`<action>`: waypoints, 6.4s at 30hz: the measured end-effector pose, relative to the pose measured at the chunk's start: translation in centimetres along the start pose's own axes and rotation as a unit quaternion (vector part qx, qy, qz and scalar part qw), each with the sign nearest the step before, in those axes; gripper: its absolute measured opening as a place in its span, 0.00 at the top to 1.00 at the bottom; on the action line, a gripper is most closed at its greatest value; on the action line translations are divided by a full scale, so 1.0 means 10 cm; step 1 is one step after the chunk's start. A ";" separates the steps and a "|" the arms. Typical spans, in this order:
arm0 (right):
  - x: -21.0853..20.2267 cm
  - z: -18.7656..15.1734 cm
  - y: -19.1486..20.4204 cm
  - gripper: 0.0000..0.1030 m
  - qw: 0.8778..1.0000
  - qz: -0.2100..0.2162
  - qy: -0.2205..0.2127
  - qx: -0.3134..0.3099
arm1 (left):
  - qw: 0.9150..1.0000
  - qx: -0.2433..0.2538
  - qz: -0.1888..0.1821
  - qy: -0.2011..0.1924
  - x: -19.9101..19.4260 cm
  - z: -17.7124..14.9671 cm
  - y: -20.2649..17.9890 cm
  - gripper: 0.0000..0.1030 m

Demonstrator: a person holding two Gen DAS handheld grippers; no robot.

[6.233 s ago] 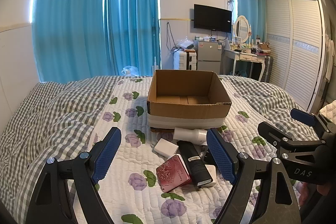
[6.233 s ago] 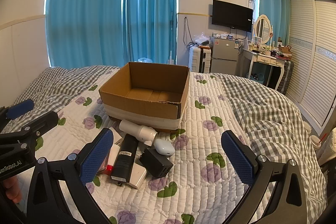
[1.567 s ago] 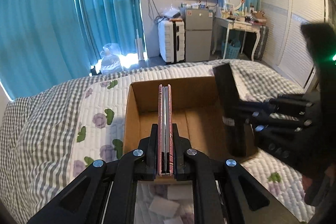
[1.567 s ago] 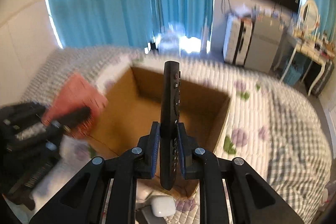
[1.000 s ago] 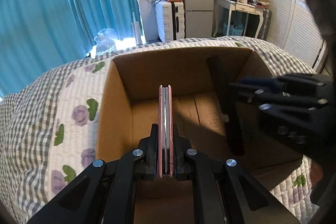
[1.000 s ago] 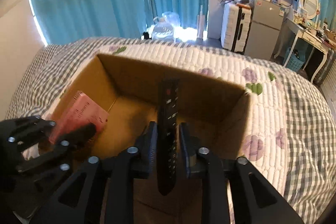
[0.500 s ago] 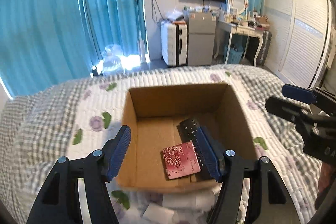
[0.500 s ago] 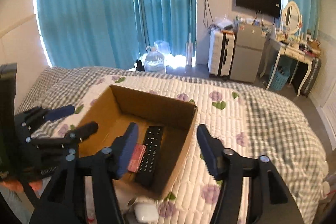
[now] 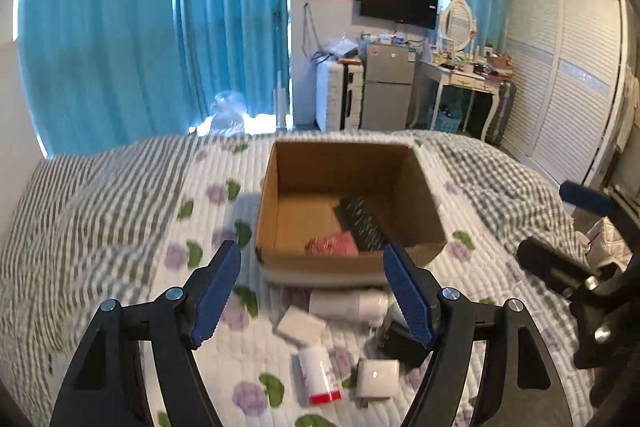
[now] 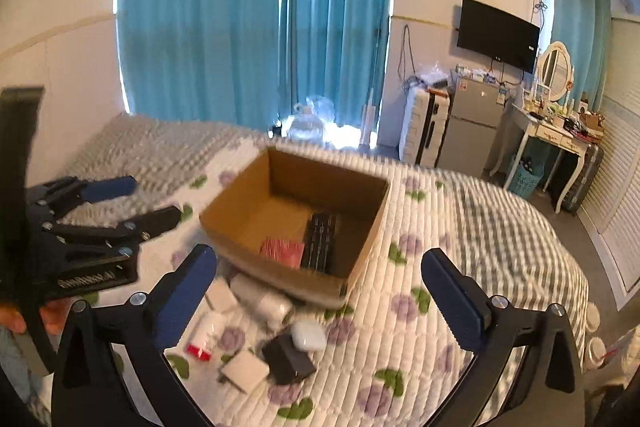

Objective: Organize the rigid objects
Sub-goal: 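Grasp the white-and-red tube with the left gripper while the right grasps a white charger, then lower tube and charger into the box and open both grippers, then grasp the white power brick with the left gripper while the right grasps the black charger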

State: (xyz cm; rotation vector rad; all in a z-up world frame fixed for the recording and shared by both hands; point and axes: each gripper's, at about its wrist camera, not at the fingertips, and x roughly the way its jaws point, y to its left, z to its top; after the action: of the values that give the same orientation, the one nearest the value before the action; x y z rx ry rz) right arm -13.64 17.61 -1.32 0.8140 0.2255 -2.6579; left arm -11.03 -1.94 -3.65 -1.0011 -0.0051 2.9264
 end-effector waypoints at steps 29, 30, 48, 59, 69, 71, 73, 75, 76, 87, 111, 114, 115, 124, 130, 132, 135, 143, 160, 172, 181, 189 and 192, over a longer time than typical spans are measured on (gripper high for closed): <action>0.98 -1.27 0.11 0.00 0.991 -0.030 0.124 0.048 | 0.982 0.008 -0.023 0.189 1.11 -1.49 -0.02 0.64; 0.95 -1.27 0.13 0.00 0.991 -0.030 0.124 0.049 | 0.984 0.007 -0.017 0.179 1.04 -1.46 0.00 0.64; 1.27 -1.63 0.75 0.21 0.973 0.019 0.200 0.114 | 0.987 -0.013 0.018 0.158 0.75 -1.36 0.52 0.64; 1.47 -1.68 0.76 0.47 0.972 -0.008 0.204 0.114 | 0.986 -0.015 0.017 0.162 0.76 -1.39 0.50 0.64; 0.72 -1.14 0.65 0.49 0.990 0.023 0.102 0.096 | 0.991 -0.005 0.012 0.133 0.41 -1.11 0.34 0.64; 0.62 -0.92 0.61 0.49 0.992 0.024 0.080 0.093 | 0.993 -0.004 0.005 0.120 0.33 -0.96 0.30 0.64; 0.51 -0.71 0.53 0.49 0.994 0.024 0.064 0.083 | 0.995 0.001 -0.001 0.104 0.26 -0.77 0.25 0.64; 0.46 -0.48 0.46 0.49 0.996 0.024 0.049 0.074 | 0.996 0.009 -0.002 0.087 0.21 -0.57 0.19 0.64; 0.42 -0.34 0.39 0.49 0.996 0.025 0.039 0.071 | 0.997 0.015 -0.003 0.074 0.19 -0.44 0.15 0.64; 0.73 0.54 -0.03 0.49 0.999 0.002 -0.001 0.043 | 0.998 0.050 -0.029 0.023 0.82 0.58 -0.10 0.64; 1.64 0.35 -0.35 0.49 0.997 0.026 0.067 0.038 | 0.998 0.034 0.007 0.045 1.50 0.38 0.04 0.38; 1.72 0.37 -0.17 0.49 0.995 0.033 0.088 0.020 | 0.999 0.013 0.010 0.032 1.32 0.47 0.25 0.37; 1.77 0.37 -0.11 0.49 0.995 0.036 0.093 0.016 | 0.999 0.012 0.014 0.027 1.27 0.49 0.31 0.35; 2.45 0.37 0.50 0.49 0.982 0.052 0.180 -0.013 | 0.998 0.016 0.060 0.018 1.16 0.40 0.73 0.35; 2.64 0.35 0.58 0.49 0.984 0.012 0.177 -0.002 | 0.998 0.005 0.056 0.023 1.20 0.29 0.87 0.35; 2.60 0.39 0.54 0.39 0.988 0.006 0.153 0.001 | 0.998 0.002 0.059 0.024 1.18 0.26 0.89 0.35; 2.41 0.50 0.50 0.22 0.994 0.000 0.110 0.008 | 0.998 -0.007 0.062 0.026 1.11 0.19 0.93 0.35; 1.51 0.54 0.24 0.16 0.999 -0.004 0.032 0.013 | 0.997 -0.005 0.063 0.032 0.76 -0.10 0.82 0.35; 1.25 -1.21 0.17 0.12 0.986 0.044 0.158 0.041 | 0.997 0.016 0.030 0.075 0.64 -1.01 0.17 0.29; 1.72 -1.58 0.25 0.45 0.965 0.068 0.248 0.042 | 0.992 0.019 0.041 0.121 0.86 -1.27 0.21 0.29; 1.48 -1.58 0.40 0.58 0.974 0.062 0.219 0.016 | 0.989 0.022 0.040 0.140 0.92 -1.26 0.22 0.29; 1.04 -1.21 0.17 0.60 0.992 0.042 0.108 0.047 | 0.987 0.051 0.028 0.152 1.00 -1.08 0.06 0.29; 0.98 -1.08 0.12 0.60 0.996 0.024 0.077 0.046 | 0.984 0.070 0.024 0.160 1.14 -1.05 -0.04 0.29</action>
State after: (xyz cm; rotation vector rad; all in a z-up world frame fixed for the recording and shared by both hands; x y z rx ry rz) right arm -15.20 16.40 -15.81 1.0413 0.1195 -2.5796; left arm -13.58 -1.14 -18.93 -1.4473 0.2344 2.7235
